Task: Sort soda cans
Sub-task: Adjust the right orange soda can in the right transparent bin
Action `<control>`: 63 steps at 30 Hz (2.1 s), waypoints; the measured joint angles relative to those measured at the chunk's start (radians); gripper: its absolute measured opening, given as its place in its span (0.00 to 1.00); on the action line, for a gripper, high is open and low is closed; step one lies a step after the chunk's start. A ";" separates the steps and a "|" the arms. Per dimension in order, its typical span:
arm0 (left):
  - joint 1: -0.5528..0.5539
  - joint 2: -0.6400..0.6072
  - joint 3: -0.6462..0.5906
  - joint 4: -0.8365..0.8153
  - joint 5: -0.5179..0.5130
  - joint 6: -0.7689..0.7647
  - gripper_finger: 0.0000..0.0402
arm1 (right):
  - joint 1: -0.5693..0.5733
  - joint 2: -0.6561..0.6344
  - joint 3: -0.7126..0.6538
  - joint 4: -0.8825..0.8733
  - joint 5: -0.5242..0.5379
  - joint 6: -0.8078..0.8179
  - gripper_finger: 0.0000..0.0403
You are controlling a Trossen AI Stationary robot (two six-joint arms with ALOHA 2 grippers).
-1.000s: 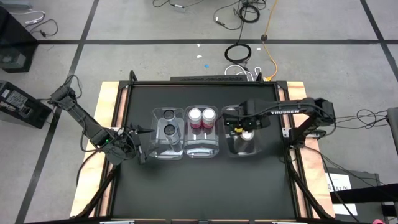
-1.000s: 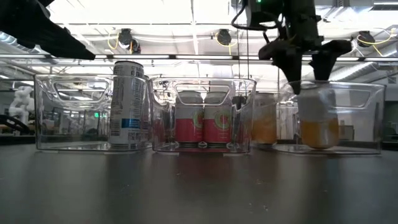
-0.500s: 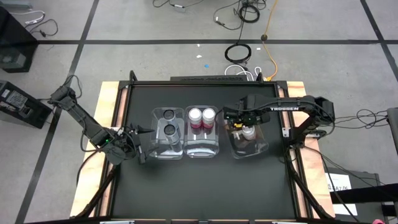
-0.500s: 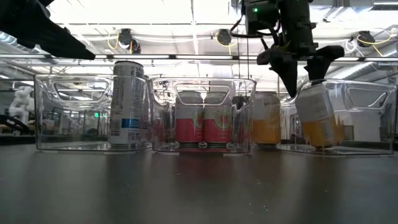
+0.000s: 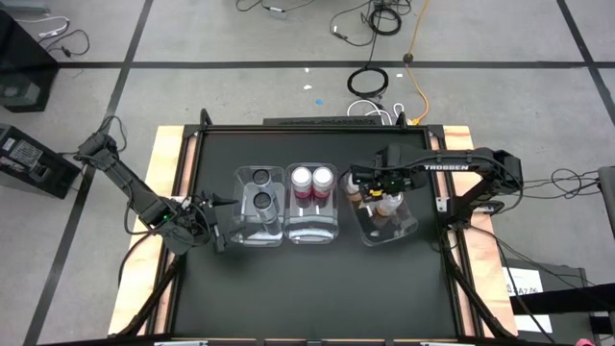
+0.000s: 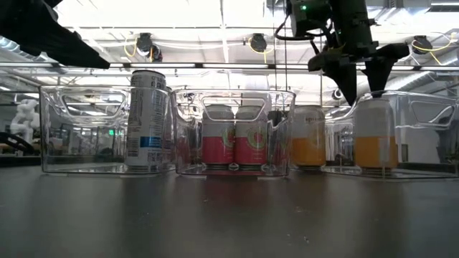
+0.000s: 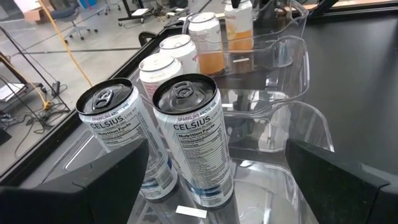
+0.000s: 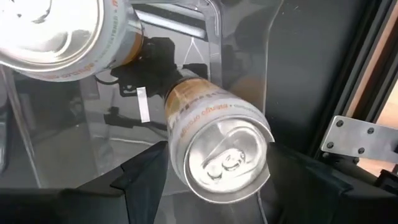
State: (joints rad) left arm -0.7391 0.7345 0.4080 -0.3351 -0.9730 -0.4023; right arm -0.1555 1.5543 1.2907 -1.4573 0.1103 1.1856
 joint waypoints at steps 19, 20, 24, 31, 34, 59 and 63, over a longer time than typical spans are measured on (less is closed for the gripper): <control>0.000 0.000 0.000 0.004 -0.001 -0.003 0.96 | 0.075 -0.162 0.001 0.006 0.074 0.083 0.65; 0.000 0.000 0.000 0.004 -0.001 -0.003 0.96 | 0.094 -0.174 0.001 0.007 0.074 0.095 0.65; 0.000 0.000 0.000 0.004 -0.001 -0.003 0.96 | 0.182 -0.206 0.002 0.008 0.080 0.148 0.65; 0.000 0.000 0.000 0.004 -0.001 -0.004 0.96 | 0.340 -0.209 -0.055 0.046 0.153 0.323 0.65; 0.000 0.000 0.000 0.003 -0.001 -0.006 0.96 | 0.385 -0.208 -0.133 0.125 0.147 0.362 0.63; 0.000 0.000 0.000 0.004 -0.001 -0.008 0.96 | 0.375 -0.208 -0.535 0.528 0.181 0.336 0.02; 0.000 0.000 0.000 0.004 -0.001 -0.009 0.96 | 0.354 -0.208 -0.573 0.562 0.205 0.327 0.01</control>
State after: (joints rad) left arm -0.7391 0.7345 0.4082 -0.3313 -0.9737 -0.4116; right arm 0.1987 1.3464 0.7182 -0.8949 0.3156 1.5130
